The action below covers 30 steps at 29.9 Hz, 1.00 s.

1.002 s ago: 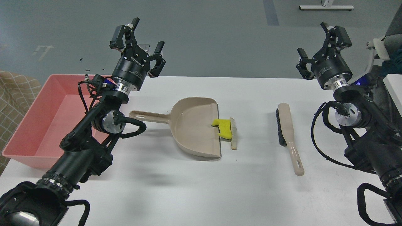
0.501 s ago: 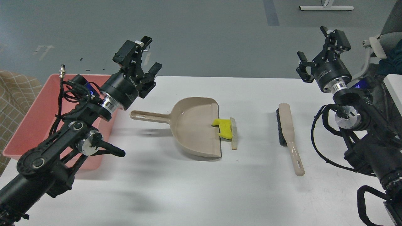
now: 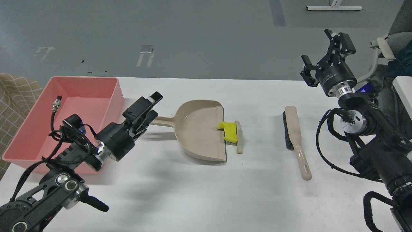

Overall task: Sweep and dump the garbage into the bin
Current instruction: 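Move the left gripper down toward the dustpan handle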

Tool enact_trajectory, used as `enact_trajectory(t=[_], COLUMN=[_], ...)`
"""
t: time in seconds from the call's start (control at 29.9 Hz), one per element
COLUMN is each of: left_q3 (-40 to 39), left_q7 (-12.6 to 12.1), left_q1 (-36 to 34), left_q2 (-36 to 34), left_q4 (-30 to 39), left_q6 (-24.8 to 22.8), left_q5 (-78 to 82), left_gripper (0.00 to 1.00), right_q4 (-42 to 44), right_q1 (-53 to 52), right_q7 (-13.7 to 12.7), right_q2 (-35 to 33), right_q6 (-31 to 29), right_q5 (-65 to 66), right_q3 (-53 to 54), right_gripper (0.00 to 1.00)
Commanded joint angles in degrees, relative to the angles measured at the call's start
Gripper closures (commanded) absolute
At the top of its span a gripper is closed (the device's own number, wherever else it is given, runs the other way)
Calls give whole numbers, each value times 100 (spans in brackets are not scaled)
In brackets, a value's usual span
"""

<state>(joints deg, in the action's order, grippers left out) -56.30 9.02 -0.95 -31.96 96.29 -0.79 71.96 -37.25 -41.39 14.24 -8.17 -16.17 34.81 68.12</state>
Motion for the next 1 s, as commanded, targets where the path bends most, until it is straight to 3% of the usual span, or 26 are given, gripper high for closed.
enact_trajectory(t=[0.0,0.43,0.97], left_q3=[83,321,400], left_q7=[-137,-542,-744], left_q1=[138,-134,-415], left_q2=[66,646,1130], left_q4=[-57,-1085,-1788], left_q6=[9,781,1028], left_q5=[572,749,749], left_gripper=[2,2,2], right_q4=[-2,-11,-19], right_q1=[0,61,79], right_q7=[-1,-1,-1], right_q2=[0,-26,-70], right_q6=[-1,0,0], right_q5=[0,0,0], right_q3=[0,26,35], right_gripper=[0,0,0])
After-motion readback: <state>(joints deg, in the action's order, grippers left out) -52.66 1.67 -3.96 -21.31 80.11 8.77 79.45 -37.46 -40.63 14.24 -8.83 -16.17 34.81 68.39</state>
